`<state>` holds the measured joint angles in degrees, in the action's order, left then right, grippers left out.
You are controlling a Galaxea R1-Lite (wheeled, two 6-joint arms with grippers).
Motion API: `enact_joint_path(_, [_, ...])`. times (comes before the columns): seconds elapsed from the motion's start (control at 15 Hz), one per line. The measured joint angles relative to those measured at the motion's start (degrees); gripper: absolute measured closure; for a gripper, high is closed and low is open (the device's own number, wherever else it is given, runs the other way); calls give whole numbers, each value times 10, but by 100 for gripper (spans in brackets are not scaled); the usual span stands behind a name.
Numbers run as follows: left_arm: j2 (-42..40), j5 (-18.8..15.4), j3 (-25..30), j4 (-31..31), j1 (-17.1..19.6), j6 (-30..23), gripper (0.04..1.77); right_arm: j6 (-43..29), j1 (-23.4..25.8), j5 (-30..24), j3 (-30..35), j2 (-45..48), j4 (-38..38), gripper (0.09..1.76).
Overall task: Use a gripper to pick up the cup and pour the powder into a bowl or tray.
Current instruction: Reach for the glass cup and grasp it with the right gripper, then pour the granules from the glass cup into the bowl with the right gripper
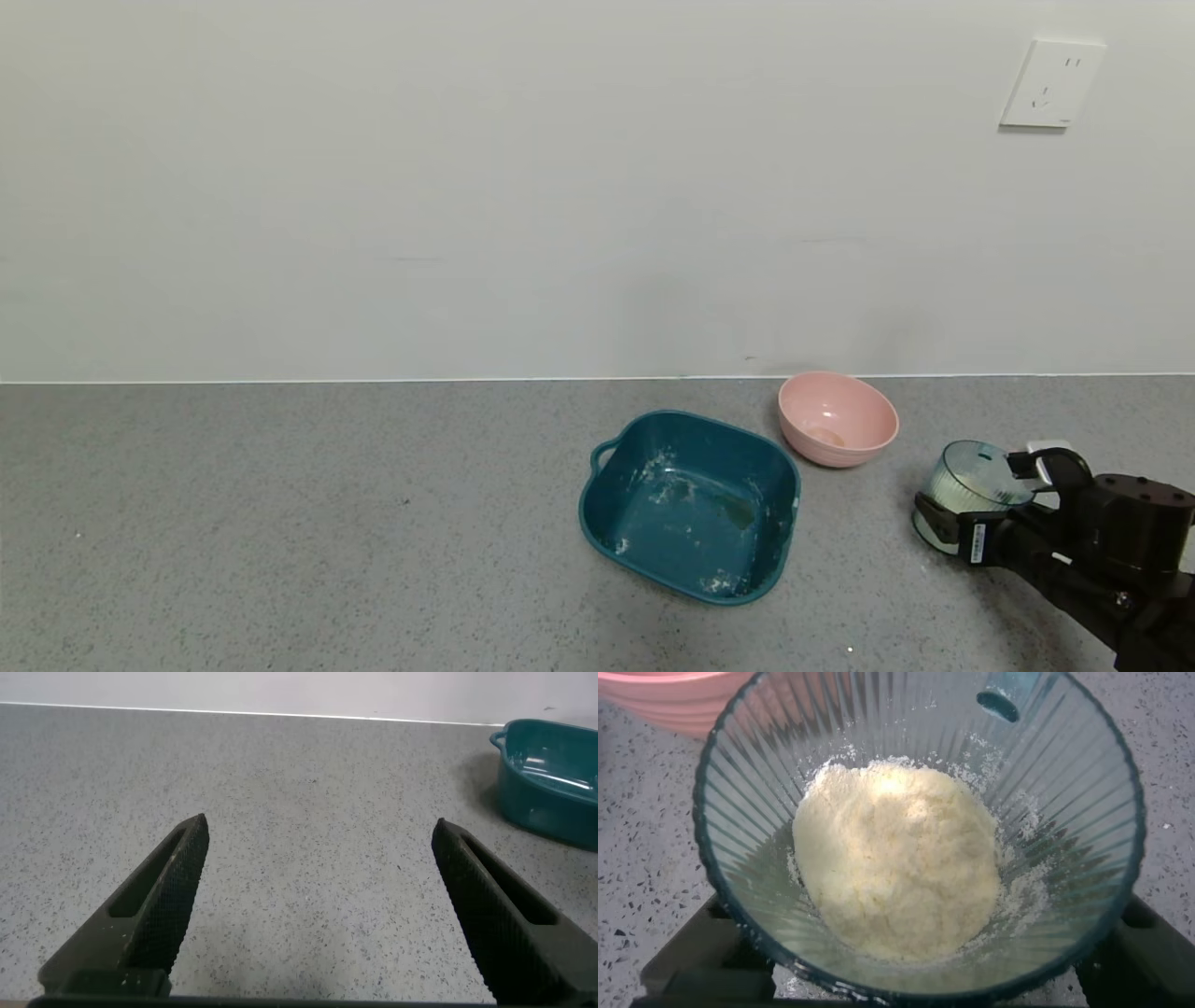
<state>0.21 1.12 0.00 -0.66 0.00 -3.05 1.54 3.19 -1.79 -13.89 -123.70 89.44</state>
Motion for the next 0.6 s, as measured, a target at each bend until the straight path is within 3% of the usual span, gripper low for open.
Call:
enact_joint_path(0.07, [0, 0, 0, 0, 0, 0, 9, 0, 2, 0, -1, -1, 0, 14])
enact_joint_path(0.13, [0, 0, 0, 0, 0, 0, 9, 0, 4, 1, -2, -2, 0, 35])
enact_joint_path(0.2, [0, 0, 0, 0, 0, 0, 9, 1, 6, 1, -2, -3, 0, 45])
enact_joint_path(0.6, [0, 0, 0, 0, 0, 0, 9, 4, 6, 2, -2, -5, 1, 50])
